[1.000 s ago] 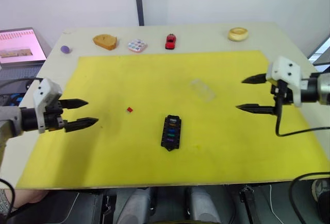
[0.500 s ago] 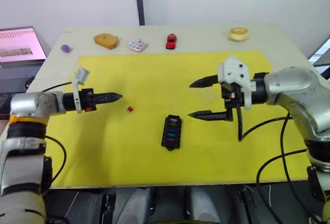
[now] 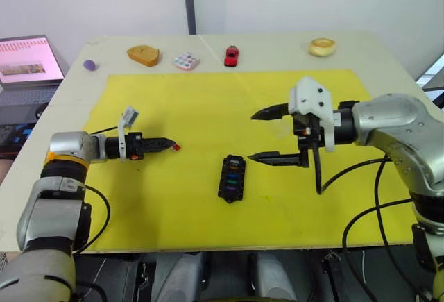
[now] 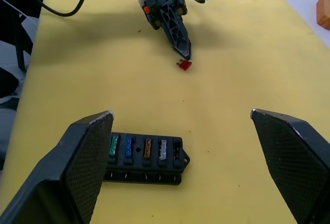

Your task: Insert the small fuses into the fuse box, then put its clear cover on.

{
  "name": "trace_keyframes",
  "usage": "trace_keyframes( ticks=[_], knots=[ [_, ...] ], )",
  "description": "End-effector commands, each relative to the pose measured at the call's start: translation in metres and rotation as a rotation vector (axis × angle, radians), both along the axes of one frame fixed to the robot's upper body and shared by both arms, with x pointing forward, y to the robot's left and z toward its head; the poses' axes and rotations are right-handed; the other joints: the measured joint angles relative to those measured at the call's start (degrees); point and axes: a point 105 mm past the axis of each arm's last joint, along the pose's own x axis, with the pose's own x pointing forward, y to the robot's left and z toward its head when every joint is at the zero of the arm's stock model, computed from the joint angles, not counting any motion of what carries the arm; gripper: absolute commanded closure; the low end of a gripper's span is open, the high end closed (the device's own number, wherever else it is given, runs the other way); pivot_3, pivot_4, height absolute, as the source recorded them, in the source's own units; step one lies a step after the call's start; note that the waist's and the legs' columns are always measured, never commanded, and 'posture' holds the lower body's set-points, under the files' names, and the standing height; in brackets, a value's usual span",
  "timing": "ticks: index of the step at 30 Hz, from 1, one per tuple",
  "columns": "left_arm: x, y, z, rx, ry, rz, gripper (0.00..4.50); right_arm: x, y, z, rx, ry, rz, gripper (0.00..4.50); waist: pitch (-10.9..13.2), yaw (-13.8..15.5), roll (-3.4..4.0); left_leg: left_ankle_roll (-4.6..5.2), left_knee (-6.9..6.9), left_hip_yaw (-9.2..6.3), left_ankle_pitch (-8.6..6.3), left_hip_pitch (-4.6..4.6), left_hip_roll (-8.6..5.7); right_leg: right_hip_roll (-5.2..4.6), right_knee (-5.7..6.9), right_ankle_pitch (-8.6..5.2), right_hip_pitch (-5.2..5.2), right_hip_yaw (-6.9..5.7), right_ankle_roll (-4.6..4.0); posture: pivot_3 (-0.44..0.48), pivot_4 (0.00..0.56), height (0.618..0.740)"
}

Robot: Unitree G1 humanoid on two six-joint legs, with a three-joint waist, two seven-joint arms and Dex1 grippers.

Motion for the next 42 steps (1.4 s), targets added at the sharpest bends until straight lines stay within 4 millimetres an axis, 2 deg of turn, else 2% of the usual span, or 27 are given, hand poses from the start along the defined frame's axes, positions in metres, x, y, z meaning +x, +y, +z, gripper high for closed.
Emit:
trace_keyframes(
  ticks=[1,5,11,14,16,23,24,27,35,42],
  knots=[
    [-0.007,-0.008,-0.008,-0.007,0.034,-0.047,2.34,-0.004,-0.002,0.011,0.0,-0.059,-0.001,0.0,0.0,0.0,0.0,0.0,0.0,0.0,0.0,0.0,0.0,0.0,0.0,0.0,0.01,0.0,0.0,0.0,0.15,0.74],
    [-0.012,-0.011,-0.016,-0.001,0.053,-0.073,2.34,-0.002,-0.003,0.008,-0.013,-0.061,-0.007,0.0,0.0,0.0,0.0,0.01,0.0,0.0,-0.01,0.0,0.0,0.0,0.0,0.0,0.01,0.0,0.0,0.0,0.15,0.74],
    [-0.005,-0.001,-0.019,0.025,0.048,0.0,2.34,0.002,-0.001,0.004,-0.027,-0.065,-0.013,0.0,0.0,0.0,0.0,0.02,0.01,0.0,-0.01,0.01,0.0,0.0,0.0,0.0,0.02,0.0,0.0,0.0,0.15,0.74],
    [-0.003,0.003,-0.023,0.033,0.049,0.027,3.23,0.003,-0.001,0.003,-0.032,-0.068,-0.013,0.0,0.0,0.0,0.0,0.01,0.01,0.0,-0.01,0.03,0.0,0.0,0.0,0.0,0.03,0.0,0.0,0.0,0.15,0.74],
    [-0.003,0.005,-0.024,0.036,0.052,0.037,4.13,0.004,-0.001,0.003,-0.032,-0.07,-0.012,0.0,0.0,-0.1,0.01,0.01,0.01,0.0,-0.01,0.03,0.0,0.0,0.0,0.0,0.03,0.0,0.0,0.0,0.15,0.74],
    [-0.005,0.009,-0.028,0.05,0.056,0.037,4.13,0.006,0.0,0.002,-0.035,-0.074,-0.016,0.0,-0.1,-0.2,0.03,0.0,0.01,0.0,0.0,0.06,0.02,0.02,0.04,0.0,0.03,0.0,0.0,0.0,0.15,0.74],
    [-0.005,0.009,-0.028,0.053,0.054,0.037,4.33,0.006,0.0,0.001,-0.035,-0.075,-0.016,0.0,-0.1,-0.2,0.03,0.0,0.01,0.0,0.0,0.06,0.02,0.02,0.04,0.0,0.03,0.0,0.0,0.0,0.15,0.74],
    [-0.005,0.01,-0.028,0.056,0.05,0.032,4.33,0.008,0.001,0.0,-0.034,-0.075,-0.019,0.0,-0.1,-0.2,0.03,-0.01,0.01,0.0,0.0,0.06,0.02,0.02,0.05,0.0,0.03,0.0,0.0,0.0,0.15,0.74],
    [-0.011,0.01,-0.016,0.049,-0.013,-0.029,4.33,0.007,0.0,0.0,-0.036,-0.074,-0.014,0.0,-0.1,-0.3,0.03,-0.01,-0.01,0.0,0.0,0.06,0.02,0.03,0.05,0.0,0.0,0.0,0.0,0.0,0.15,0.74],
    [-0.007,0.011,-0.002,0.029,-0.137,-0.02,4.33,0.008,0.003,-0.001,-0.032,-0.065,-0.003,0.0,-0.1,-0.3,0.03,-0.01,-0.03,0.0,0.0,0.05,0.03,0.02,0.04,0.0,-0.01,0.01,-0.01,0.0,0.15,0.74]
  ],
)
